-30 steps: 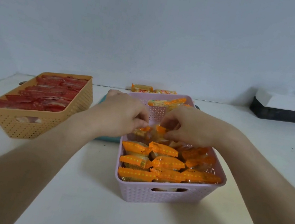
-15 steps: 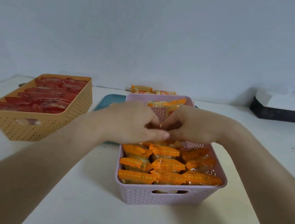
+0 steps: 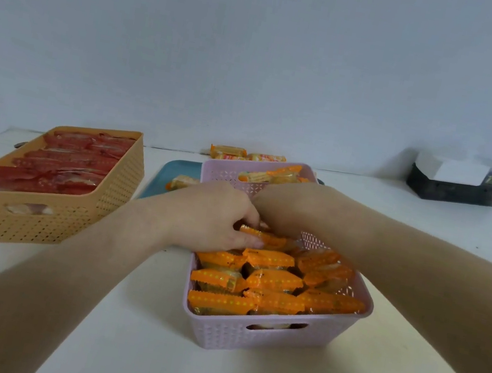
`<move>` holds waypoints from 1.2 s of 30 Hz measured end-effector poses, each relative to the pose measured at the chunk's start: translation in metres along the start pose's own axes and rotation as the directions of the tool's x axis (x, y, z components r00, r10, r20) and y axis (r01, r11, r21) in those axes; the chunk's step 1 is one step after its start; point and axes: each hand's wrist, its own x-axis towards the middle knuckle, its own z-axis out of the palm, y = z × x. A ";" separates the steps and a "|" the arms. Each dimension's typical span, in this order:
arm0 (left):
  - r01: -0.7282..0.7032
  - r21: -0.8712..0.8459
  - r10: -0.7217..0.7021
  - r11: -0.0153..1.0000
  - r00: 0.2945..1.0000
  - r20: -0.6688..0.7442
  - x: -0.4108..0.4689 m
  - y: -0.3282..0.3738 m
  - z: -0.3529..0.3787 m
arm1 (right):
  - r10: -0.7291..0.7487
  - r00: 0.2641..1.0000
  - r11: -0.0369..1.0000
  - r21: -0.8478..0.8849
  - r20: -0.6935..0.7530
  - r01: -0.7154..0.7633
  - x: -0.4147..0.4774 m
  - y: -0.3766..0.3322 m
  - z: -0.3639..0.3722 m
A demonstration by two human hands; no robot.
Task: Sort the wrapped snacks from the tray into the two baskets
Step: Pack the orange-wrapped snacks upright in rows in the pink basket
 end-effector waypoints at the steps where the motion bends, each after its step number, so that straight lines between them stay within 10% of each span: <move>1: 0.005 -0.004 -0.005 1.000 1.000 0.005 0.000 0.001 0.000 | 0.001 1.000 1.000 0.013 0.003 -0.001 0.002 0.000 0.000; 14: 0.029 0.026 -0.029 0.999 1.000 0.007 0.002 0.002 -0.001 | -0.054 0.885 0.999 -0.033 -0.462 0.043 -0.027 0.018 0.007; 26: 0.033 -0.113 -0.024 0.993 0.996 0.080 -0.020 0.025 0.000 | 0.013 0.973 0.999 0.055 -0.230 -0.001 -0.061 0.021 0.021; 36: 0.017 0.144 -0.020 0.989 1.000 0.022 -0.028 0.036 0.022 | -0.016 0.999 0.991 0.130 -0.035 0.021 -0.061 0.021 0.012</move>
